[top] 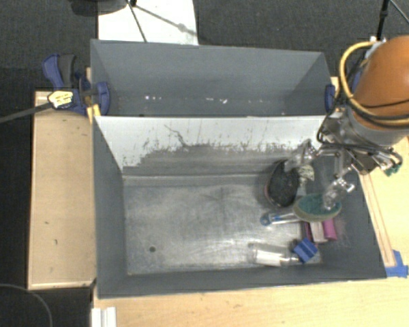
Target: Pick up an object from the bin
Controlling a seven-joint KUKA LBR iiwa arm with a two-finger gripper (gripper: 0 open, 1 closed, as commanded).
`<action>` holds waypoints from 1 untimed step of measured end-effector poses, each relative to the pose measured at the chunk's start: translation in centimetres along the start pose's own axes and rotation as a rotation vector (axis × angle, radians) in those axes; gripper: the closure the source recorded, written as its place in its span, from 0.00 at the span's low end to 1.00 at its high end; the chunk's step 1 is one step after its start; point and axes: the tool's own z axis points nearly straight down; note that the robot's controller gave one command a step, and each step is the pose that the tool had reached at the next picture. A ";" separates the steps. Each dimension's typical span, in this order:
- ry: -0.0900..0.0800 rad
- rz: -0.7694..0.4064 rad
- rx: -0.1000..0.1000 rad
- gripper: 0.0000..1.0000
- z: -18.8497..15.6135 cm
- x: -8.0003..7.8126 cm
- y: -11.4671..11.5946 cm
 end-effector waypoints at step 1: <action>-0.005 -0.431 0.003 0.00 -3.1 -5.8 1.7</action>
Offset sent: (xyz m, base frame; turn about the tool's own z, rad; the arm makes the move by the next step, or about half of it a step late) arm 0.0375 0.0436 0.0292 -0.4290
